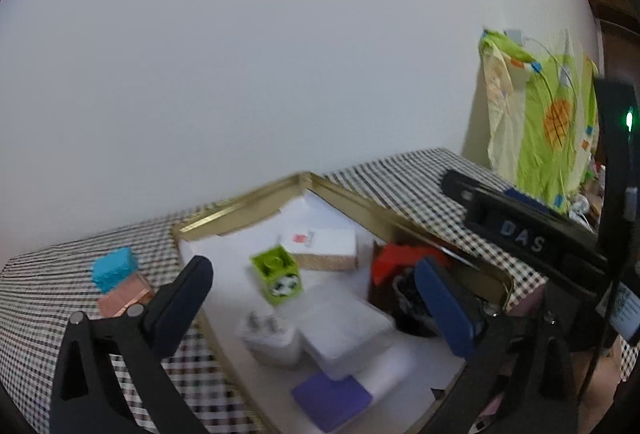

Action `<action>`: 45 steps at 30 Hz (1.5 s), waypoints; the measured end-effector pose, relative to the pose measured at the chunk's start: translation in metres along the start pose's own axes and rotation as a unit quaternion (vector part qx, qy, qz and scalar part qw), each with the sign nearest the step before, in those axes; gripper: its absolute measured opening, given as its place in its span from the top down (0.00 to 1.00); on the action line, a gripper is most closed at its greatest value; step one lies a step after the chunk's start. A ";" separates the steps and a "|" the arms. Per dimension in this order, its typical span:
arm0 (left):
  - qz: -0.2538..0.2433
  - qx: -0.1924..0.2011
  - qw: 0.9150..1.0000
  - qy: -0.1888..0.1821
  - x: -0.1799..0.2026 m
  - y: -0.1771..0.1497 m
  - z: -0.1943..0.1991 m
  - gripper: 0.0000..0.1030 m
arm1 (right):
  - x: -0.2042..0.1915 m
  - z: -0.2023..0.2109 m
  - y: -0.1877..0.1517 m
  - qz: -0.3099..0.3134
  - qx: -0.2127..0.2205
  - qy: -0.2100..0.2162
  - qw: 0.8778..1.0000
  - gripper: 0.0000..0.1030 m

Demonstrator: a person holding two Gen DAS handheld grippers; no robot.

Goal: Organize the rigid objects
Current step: 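Lower the clear box and red brick into the tray and open both grippers, then move both grippers back toward the blue brick and engraved plate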

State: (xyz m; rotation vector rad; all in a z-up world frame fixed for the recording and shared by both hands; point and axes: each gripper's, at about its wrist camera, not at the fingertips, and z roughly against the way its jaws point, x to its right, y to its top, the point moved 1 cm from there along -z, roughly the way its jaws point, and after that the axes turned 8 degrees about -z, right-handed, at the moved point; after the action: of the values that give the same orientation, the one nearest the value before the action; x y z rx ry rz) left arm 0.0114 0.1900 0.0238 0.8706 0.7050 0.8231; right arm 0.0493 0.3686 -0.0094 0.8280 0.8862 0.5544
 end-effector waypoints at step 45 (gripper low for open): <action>0.119 -0.036 0.979 0.162 -0.188 -0.092 0.043 0.00 | -0.140 0.078 -0.097 0.083 0.113 -0.009 0.990 0.17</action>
State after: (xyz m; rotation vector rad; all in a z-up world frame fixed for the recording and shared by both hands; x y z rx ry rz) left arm -0.0190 -0.0206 0.0013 0.7717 0.8585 1.2161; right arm 0.0490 0.1817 0.0031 1.1183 0.8793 0.5980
